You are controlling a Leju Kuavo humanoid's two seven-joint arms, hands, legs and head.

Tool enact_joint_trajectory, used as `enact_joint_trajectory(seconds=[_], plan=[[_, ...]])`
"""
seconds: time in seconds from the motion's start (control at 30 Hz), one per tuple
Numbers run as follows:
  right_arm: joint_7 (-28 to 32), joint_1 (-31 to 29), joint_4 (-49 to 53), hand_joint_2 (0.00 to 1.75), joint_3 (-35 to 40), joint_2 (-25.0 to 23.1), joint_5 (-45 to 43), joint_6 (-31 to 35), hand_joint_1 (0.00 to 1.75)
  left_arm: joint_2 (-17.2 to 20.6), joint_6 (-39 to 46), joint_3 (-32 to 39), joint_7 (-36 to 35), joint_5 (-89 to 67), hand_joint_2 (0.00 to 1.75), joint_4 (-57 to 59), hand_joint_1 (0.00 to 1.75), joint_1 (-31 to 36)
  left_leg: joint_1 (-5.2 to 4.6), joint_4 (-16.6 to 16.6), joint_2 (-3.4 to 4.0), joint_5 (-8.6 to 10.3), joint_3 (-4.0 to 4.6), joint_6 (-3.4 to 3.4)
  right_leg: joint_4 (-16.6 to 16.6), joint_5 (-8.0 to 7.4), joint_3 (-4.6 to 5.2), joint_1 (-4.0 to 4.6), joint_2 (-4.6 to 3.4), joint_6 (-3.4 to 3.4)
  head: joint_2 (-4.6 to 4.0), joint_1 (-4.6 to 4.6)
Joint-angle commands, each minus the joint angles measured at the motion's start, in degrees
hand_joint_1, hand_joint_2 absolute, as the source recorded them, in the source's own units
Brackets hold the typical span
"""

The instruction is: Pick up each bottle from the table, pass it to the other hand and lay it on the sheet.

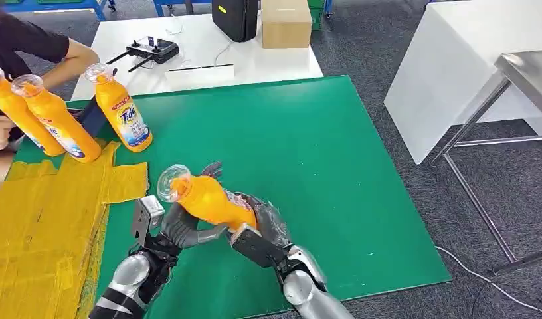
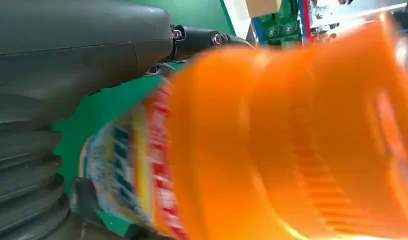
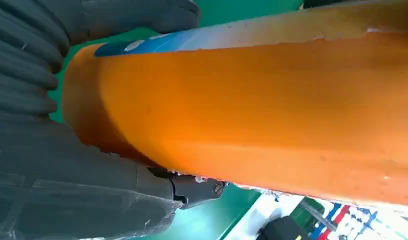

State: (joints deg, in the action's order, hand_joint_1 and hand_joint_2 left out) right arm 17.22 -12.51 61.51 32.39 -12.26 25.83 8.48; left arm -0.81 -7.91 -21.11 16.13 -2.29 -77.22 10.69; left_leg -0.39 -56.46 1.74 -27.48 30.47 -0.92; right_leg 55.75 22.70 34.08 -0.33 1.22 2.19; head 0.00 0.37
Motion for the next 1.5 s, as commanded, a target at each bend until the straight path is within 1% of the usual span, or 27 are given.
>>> enact_joint_trajectory(seconds=[0.03, 0.33, 0.4, 0.43, 0.5, 0.6, 0.63, 0.67, 0.77, 0.8, 0.83, 0.93, 0.97, 1.07, 1.1, 1.13, 1.17, 1.23, 1.3, 1.33, 1.37, 1.4, 1.43, 1.47, 1.5], plan=[[-1.33, -6.23, -7.43, 1.75, 8.05, -0.45, 0.98, -1.31, 1.75, -0.96, -0.26, -2.56, 0.13, -0.48, 1.75, 5.44, 0.0, 4.66, 0.11, -0.03, -0.19, -0.04, -0.12, 0.09, -0.03, 0.03, -0.17, 0.08, -0.06, -0.04, 0.0, 0.02], [-0.89, -6.59, -9.42, 1.75, 9.62, -1.13, -0.07, -0.86, 1.75, -1.27, -1.2, -2.56, 0.76, 1.77, 1.75, 5.26, 0.0, 4.42, 0.04, 0.02, -0.15, -0.01, -0.07, 0.05, -0.04, 0.03, -0.08, 0.03, 0.0, -0.03, 0.0, 0.02], [-0.91, -6.62, -9.63, 1.75, 9.64, -1.1, -0.34, -0.53, 1.75, -1.39, -1.25, -2.16, 1.12, 2.7, 1.75, 4.79, 0.0, 4.18, 0.12, -0.01, -0.21, -0.06, -0.16, 0.1, -0.06, 0.05, -0.21, 0.09, -0.04, -0.05, 0.0, 0.0], [-0.9, -6.59, -9.67, 1.75, 9.63, -1.09, -0.36, -0.47, 1.75, -1.43, -1.19, -2.07, 1.16, 2.81, 1.75, 4.7, 0.03, 4.14, 0.1, -0.01, -0.21, -0.05, -0.15, 0.08, -0.05, 0.05, -0.19, 0.08, -0.03, -0.04, 0.0, 0.0], [-0.9, -6.59, -9.67, 1.75, 9.63, -1.09, -0.36, -0.47, 1.75, -1.43, -1.19, -2.07, 1.16, 2.81, 1.75, 4.7, 0.03, 4.14, 0.04, 0.01, -0.15, -0.01, -0.05, 0.05, -0.03, 0.02, -0.06, 0.03, 0.02, -0.02, 0.0, 0.0], [-0.9, -6.59, -9.67, 1.75, 9.63, -1.09, -0.36, -0.47, 1.75, -1.43, -1.19, -2.07, 1.16, 2.81, 1.75, 4.7, 0.03, 4.14, 0.11, -0.03, -0.24, -0.05, -0.12, 0.09, -0.04, 0.06, -0.18, 0.09, 0.01, -0.04, 0.0, 0.02], [-0.9, -6.59, -9.67, 1.75, 9.63, -1.09, -0.36, -0.47, 1.75, -1.43, -1.19, -2.07, 1.16, 2.81, 1.75, 4.7, 1.34, 4.14, 0.05, 0.01, -0.15, -0.01, -0.05, 0.05, -0.04, 0.02, -0.07, 0.04, 0.0, -0.02, 0.0, 0.0], [-0.88, -6.59, -9.68, 1.75, 9.58, -1.05, -0.47, -0.37, 1.75, -1.47, -1.15, -1.85, 1.24, 3.18, 1.75, 4.54, 1.75, 4.13, 0.04, 0.01, -0.11, -0.01, -0.03, 0.04, -0.04, 0.01, -0.04, 0.03, -0.01, -0.02, 0.0, 0.02], [-0.73, -6.54, -9.65, 1.75, 9.58, -0.94, -0.7, -0.05, 1.75, -1.46, -1.18, -1.96, 1.28, 3.51, 1.75, 4.73, 1.75, 4.26, 0.12, -0.02, -0.27, -0.06, -0.13, 0.09, -0.04, 0.07, -0.19, 0.1, 0.02, -0.05, 0.02, 0.02], [-0.68, -6.54, -9.63, 1.75, 9.54, -0.9, -0.76, 0.05, 1.75, -1.48, -1.16, -1.99, 1.3, 3.56, 1.75, 4.75, 1.75, 4.29, 0.04, 0.01, -0.15, -0.01, -0.03, 0.04, -0.03, 0.03, -0.05, 0.03, 0.03, -0.02, 0.0, 0.0], [-0.65, -6.54, -9.63, 1.75, 9.51, -0.89, -0.79, 0.11, 1.75, -1.51, -1.15, -1.97, 1.33, 3.63, 1.75, 4.77, 1.75, 4.34, 0.09, -0.01, -0.26, -0.05, -0.13, 0.08, -0.03, 0.08, -0.18, 0.07, 0.02, -0.04, 0.0, 0.0], [-0.42, -6.39, -9.59, 1.75, 9.31, -0.8, -0.86, 0.72, 1.75, -1.55, -1.03, -1.61, 1.5, 4.3, 1.75, 4.67, 1.75, 4.46, 0.12, -0.03, -0.29, -0.07, -0.16, 0.1, -0.03, 0.09, -0.22, 0.09, 0.01, -0.05, 0.0, 0.0], [-0.29, -6.22, -9.5, 1.75, 9.1, -0.73, -0.86, 1.14, 1.75, -1.48, -1.0, -1.63, 1.5, 4.36, 1.75, 4.62, 1.75, 4.48, 0.04, 0.0, -0.16, -0.01, -0.02, 0.04, -0.03, 0.02, -0.05, 0.04, 0.04, -0.02, 0.0, 0.02], [-0.09, -6.1, -9.46, 1.75, 8.72, -0.61, -0.93, 1.83, 1.75, -1.47, -0.76, -1.33, 1.58, 4.73, 1.75, 4.37, 1.75, 4.51, 0.11, -0.01, -0.25, -0.04, -0.11, 0.08, -0.06, 0.05, -0.17, 0.09, 0.03, -0.03, 0.0, 0.0], [0.14, -5.83, -9.08, 1.75, 8.32, -0.53, -1.1, 2.47, 1.75, -1.53, -0.5, -1.02, 1.68, 5.03, 1.75, 4.01, 1.75, 4.41, 0.05, 0.01, -0.2, -0.01, -0.04, 0.05, -0.04, 0.03, -0.07, 0.04, 0.06, -0.02, 0.0, 0.0], [0.35, -5.61, -8.71, 1.75, 7.96, -0.49, -1.31, 2.95, 1.75, -1.53, -0.34, -0.8, 1.7, 5.36, 1.75, 3.72, 1.75, 4.3, 0.1, -0.02, -0.31, -0.04, -0.11, 0.08, -0.05, 0.07, -0.18, 0.08, 0.08, -0.03, 0.0, 0.02], [0.84, -5.12, -7.98, 1.75, 7.32, -0.51, -1.68, 3.9, 1.75, -1.53, -1.03, -0.48, 1.47, 6.7, 1.75, 3.51, 1.75, 4.07, 0.06, 0.0, -0.22, -0.01, -0.05, 0.06, -0.04, 0.04, -0.08, 0.05, 0.05, -0.02, 0.0, 0.0], [1.17, -4.83, -7.34, 1.75, 6.93, -0.42, -1.9, 4.46, 1.75, -1.08, -1.36, -0.57, 1.43, 7.09, 1.75, 3.16, 1.75, 3.73, 0.15, -0.04, -0.33, -0.08, -0.17, 0.11, -0.04, 0.1, -0.24, 0.12, 0.03, -0.05, 0.0, 0.0], [1.17, -4.83, -7.34, 1.75, 6.93, -0.42, -1.9, 4.46, 1.75, -1.08, -1.36, -0.57, 1.43, 7.09, 1.75, 3.16, 1.75, 3.73, 0.04, 0.01, -0.13, 0.0, -0.02, 0.04, -0.04, 0.02, -0.04, 0.03, 0.02, -0.02, 0.0, 0.0], [1.17, -4.83, -7.34, 1.75, 6.93, -0.42, -1.9, 4.46, 1.75, -1.08, -1.36, -0.57, 1.43, 7.09, 1.75, 3.16, 1.75, 3.73, 0.08, 0.0, -0.23, -0.04, -0.1, 0.07, -0.04, 0.07, -0.14, 0.06, 0.03, -0.04, 0.0, 0.02], [1.41, -4.26, -6.36, 1.75, 6.11, -0.47, -2.45, 5.64, 1.73, -0.91, -1.35, -0.71, 1.38, 7.09, 1.75, 2.87, 1.75, 3.51, 0.06, 0.0, -0.16, -0.02, -0.04, 0.06, -0.04, 0.03, -0.07, 0.05, 0.02, -0.02, 0.0, 0.0], [2.03, -3.71, -5.4, 1.75, 5.29, -0.47, -3.42, 6.38, 0.8, -0.84, -1.02, -0.69, 1.53, 7.04, 1.75, 2.58, 1.75, 3.33, 0.08, -0.01, -0.23, -0.04, -0.08, 0.08, -0.03, 0.06, -0.12, 0.06, 0.03, -0.04, 0.0, 0.0], [2.98, -2.74, -3.68, 1.75, 4.01, -0.42, -4.7, 7.57, 0.05, -0.8, 0.55, -0.32, 2.05, 6.45, 1.75, 1.99, 1.75, 2.94, 0.1, -0.02, -0.27, -0.06, -0.11, 0.09, -0.03, 0.08, -0.16, 0.08, 0.03, -0.04, 0.0, 0.0], [3.26, -2.01, -2.16, 1.75, 3.41, -0.11, -5.22, 8.17, 0.0, -0.58, 1.46, -0.05, 2.45, 5.98, 1.75, 1.3, 1.75, 2.63, 0.09, -0.01, -0.22, -0.04, -0.08, 0.07, -0.05, 0.05, -0.12, 0.08, 0.03, -0.03, 0.0, 0.02], [3.35, -0.7, 0.61, 1.75, 1.98, 0.49, -6.74, 8.79, 0.0, -0.18, 3.96, 0.93, 3.27, 4.86, 1.75, -0.23, 1.75, 2.1, 0.1, -0.02, -0.27, -0.06, -0.11, 0.09, -0.04, 0.09, -0.17, 0.08, 0.04, -0.04, 0.0, 0.0]])
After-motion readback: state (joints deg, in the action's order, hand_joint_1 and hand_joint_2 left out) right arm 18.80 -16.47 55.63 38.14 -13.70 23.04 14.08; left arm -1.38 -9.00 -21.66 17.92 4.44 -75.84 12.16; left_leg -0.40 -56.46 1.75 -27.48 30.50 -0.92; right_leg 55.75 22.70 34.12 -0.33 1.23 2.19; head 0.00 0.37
